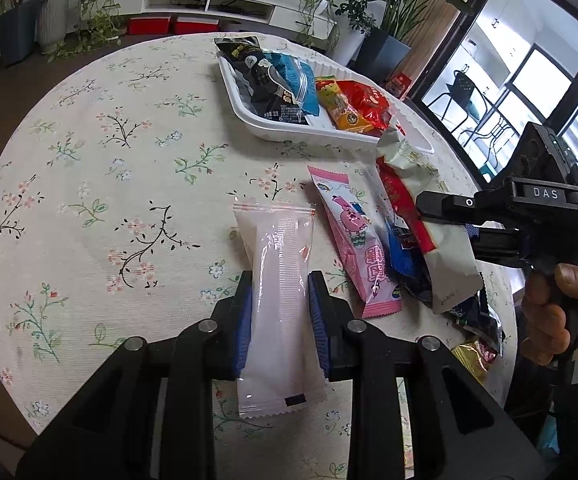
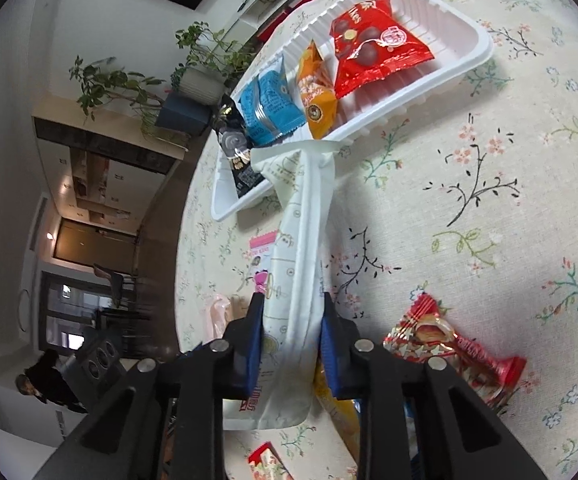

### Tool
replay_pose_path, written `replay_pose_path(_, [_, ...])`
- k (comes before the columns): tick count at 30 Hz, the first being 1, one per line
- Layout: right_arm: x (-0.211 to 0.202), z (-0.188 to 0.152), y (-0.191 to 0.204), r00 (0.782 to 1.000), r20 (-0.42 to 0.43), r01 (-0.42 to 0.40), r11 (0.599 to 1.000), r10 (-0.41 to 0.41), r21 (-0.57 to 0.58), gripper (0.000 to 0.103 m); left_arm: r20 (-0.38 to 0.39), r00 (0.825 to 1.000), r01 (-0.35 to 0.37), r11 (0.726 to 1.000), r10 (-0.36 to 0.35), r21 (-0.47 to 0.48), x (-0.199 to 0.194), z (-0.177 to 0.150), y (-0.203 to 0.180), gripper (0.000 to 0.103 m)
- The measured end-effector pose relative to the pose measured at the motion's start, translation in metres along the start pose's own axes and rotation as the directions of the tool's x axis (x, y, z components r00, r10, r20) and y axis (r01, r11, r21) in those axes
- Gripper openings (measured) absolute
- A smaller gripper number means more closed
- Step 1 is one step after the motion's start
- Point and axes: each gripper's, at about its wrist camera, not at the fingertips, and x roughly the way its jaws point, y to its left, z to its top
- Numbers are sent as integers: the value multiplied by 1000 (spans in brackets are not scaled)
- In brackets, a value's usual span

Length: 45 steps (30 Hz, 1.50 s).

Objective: Organize snacks
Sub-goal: 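Carry the pink pouch and white bag with both grippers over the tray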

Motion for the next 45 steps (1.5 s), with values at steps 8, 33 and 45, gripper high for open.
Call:
replay_pose_path(8, [-11,0,-6,999,35,-33,999,32,20,27,9,1000,8,1000,-8,-5,-2,-1,0,24])
replay_pose_path(33, [-88,12,-21,964,214,-166,985,155,36,26,104,990,104,991,-95,-85,-32,13,1,24])
replay_pose_path(45, [-97,82,0,957,248,-142,988,152,-58,26,147,988,48,999,-50,19,-34,130,-46,24])
